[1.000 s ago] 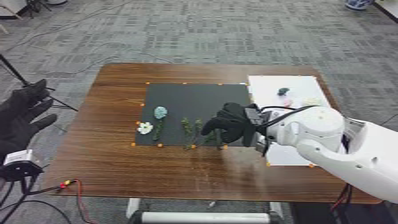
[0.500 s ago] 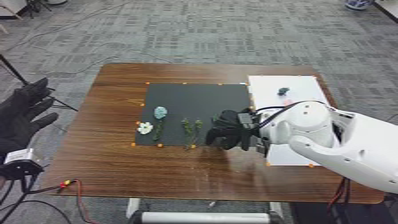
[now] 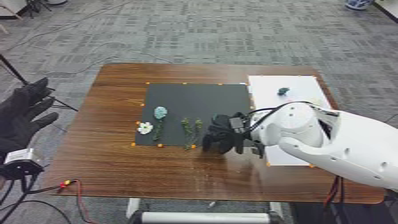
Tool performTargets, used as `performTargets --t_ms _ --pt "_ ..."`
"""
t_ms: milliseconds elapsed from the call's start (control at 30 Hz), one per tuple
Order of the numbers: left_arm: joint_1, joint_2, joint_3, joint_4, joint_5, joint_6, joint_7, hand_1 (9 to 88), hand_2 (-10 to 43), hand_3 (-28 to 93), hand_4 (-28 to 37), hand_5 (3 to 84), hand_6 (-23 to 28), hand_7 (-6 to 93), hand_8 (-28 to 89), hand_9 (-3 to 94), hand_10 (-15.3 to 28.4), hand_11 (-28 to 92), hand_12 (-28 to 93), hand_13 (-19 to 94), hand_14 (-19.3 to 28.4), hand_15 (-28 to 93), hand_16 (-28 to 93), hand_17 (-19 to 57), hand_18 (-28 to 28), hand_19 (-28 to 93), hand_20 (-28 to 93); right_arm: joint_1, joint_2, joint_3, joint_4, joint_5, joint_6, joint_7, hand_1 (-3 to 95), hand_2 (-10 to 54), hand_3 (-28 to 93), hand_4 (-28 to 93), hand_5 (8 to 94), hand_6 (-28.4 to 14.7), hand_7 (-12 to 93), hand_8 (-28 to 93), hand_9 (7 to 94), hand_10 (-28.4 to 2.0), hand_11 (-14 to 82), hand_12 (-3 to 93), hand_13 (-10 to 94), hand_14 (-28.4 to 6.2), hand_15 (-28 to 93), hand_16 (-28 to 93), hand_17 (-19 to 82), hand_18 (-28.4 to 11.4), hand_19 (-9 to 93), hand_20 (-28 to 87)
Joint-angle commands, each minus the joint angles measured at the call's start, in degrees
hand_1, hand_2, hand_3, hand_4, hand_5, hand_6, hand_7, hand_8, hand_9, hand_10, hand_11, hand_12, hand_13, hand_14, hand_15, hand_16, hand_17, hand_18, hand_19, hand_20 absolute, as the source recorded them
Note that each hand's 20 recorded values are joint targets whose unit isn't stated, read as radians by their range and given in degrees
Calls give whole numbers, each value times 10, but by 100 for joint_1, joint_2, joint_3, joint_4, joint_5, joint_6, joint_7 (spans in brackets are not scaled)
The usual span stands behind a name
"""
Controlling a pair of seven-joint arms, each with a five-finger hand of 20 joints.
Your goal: Arrange flowers
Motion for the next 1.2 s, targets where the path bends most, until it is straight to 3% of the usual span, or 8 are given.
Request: performTargets --t_ms 33,633,867,1033,1200 --pt "65 -31 -27 -68 9 -21 44 328 -50 399 -283 177 12 188 -81 108 79 164 208 18 108 337 -49 -135 192 303 105 242 -285 17 270 -306 -57 -56 231 145 932 -118 464 46 199 -151 746 -111 680 347 685 -125 843 384 301 -227 808 542" --pt "87 -62 -28 -102 11 -23 64 325 -50 406 -283 178 12 187 -81 108 79 163 209 18 110 339 -49 -135 191 305 105 681 -593 -388 447 -189 153 338 226 145 932 -110 477 50 202 -157 748 -111 687 330 687 -125 844 384 301 -227 808 543" --pt "22 -25 11 -80 22 -17 58 329 -49 398 -283 178 12 187 -81 108 79 164 209 18 109 338 -48 -135 191 305 105 718 -691 -430 505 -156 225 434 227 143 932 -113 480 50 202 -158 749 -110 689 326 688 -125 845 382 301 -227 808 543" --pt "98 -67 -46 -109 0 -17 74 330 -48 398 -283 177 12 188 -81 108 80 164 208 18 109 340 -48 -135 191 306 105 752 -916 -435 606 -195 213 455 228 137 932 -125 480 50 202 -158 749 -110 689 326 688 -125 846 382 301 -228 808 543" --pt "7 -23 4 -78 14 -14 35 328 -48 400 -283 177 12 188 -81 108 79 164 208 18 109 340 -49 -135 191 306 105 798 -1172 -420 763 -182 246 434 227 134 932 -134 481 50 203 -158 750 -111 689 326 689 -125 846 382 301 -227 808 542"
